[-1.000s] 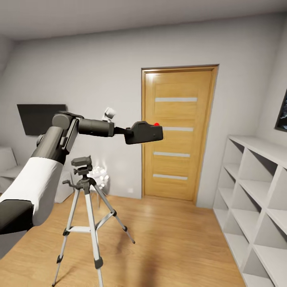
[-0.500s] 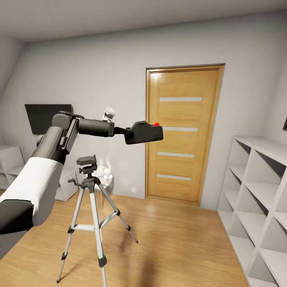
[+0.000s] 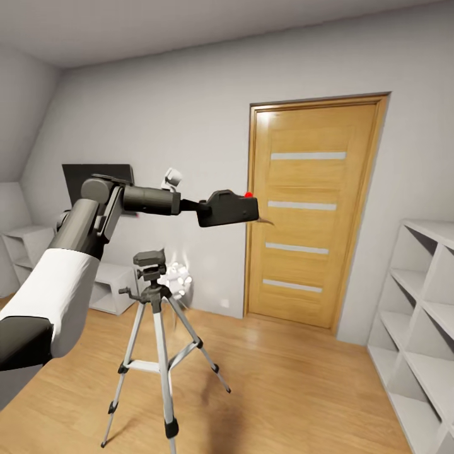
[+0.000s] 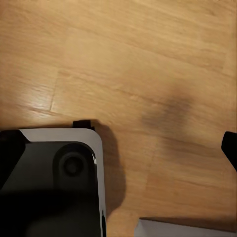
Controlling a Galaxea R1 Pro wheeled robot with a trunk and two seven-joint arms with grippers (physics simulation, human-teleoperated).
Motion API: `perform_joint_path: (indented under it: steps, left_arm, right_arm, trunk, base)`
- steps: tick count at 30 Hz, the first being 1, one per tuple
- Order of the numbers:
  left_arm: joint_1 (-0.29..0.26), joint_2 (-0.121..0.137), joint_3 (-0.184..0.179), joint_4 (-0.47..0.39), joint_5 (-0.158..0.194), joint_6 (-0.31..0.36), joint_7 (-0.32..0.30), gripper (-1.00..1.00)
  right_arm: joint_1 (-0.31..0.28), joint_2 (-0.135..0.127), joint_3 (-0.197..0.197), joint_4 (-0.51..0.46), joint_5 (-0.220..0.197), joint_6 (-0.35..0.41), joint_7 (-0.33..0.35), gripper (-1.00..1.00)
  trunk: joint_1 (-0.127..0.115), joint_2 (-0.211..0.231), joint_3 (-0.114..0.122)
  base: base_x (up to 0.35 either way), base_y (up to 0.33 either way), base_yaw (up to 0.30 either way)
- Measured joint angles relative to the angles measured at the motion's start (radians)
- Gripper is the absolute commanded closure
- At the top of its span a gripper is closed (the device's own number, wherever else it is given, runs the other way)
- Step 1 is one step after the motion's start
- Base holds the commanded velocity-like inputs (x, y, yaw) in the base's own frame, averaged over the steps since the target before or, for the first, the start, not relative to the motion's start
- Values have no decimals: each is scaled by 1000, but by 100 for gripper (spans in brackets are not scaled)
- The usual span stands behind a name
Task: Attach the digital camera to the camera tripod in the bedroom.
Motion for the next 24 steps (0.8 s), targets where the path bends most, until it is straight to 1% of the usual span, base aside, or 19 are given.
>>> perform_joint_path:
  steps: [7,10,18,24]
  left_arm:
    - [0,0,0,-8,0,1,0,100]
    - [0,0,0,-9,0,1,0,100]
    - [0,-1,-1,-10,0,2,0,100]
    - [0,-7,-1,-11,0,2,0,100]
  right_arm:
    - [0,0,0,0,0,0,0,-100]
    - [0,0,0,0,0,0,0,-100]
    - [0,0,0,0,0,0,0,-100]
    - [0,0,0,0,0,0,0,-100]
  trunk:
    - [0,0,0]
    - [0,0,-1]
    - [0,0,-4]
    - [0,0,-4]
  base:
    - [13,0,18]
    - [2,0,156]
    - [0,0,235]
    - [0,0,26]
